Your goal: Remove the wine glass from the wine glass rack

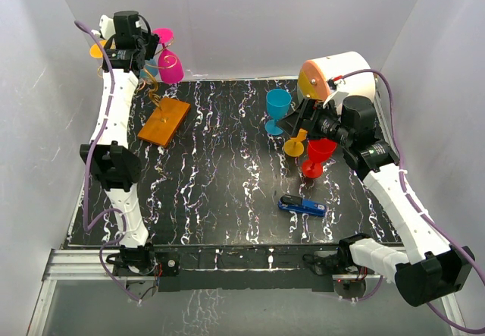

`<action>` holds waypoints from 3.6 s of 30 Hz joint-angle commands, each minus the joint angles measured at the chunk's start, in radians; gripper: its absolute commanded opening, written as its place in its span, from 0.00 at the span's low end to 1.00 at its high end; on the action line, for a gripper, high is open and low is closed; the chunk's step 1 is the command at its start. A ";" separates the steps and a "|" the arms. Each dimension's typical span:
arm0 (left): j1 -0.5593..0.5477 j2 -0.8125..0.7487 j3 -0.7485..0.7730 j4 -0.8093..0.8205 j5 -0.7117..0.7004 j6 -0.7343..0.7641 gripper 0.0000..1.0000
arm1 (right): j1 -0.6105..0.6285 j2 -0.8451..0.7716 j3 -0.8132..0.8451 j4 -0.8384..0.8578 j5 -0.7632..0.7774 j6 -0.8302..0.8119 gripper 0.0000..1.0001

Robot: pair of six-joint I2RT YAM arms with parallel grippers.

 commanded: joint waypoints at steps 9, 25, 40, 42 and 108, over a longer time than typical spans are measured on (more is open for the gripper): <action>0.028 -0.042 -0.035 0.099 0.043 -0.064 0.10 | -0.004 -0.030 0.005 0.051 0.013 -0.012 0.98; 0.047 -0.104 -0.146 0.237 0.156 -0.172 0.00 | -0.005 -0.033 0.003 0.051 0.011 -0.007 0.98; 0.050 -0.165 -0.231 0.316 0.252 -0.195 0.00 | -0.005 -0.034 -0.001 0.054 0.004 -0.002 0.98; 0.050 -0.178 -0.245 0.321 0.260 -0.193 0.00 | -0.004 -0.034 -0.003 0.055 0.002 0.001 0.98; 0.037 0.030 0.007 0.477 0.444 -0.261 0.00 | -0.005 -0.028 -0.002 0.071 -0.022 0.039 0.98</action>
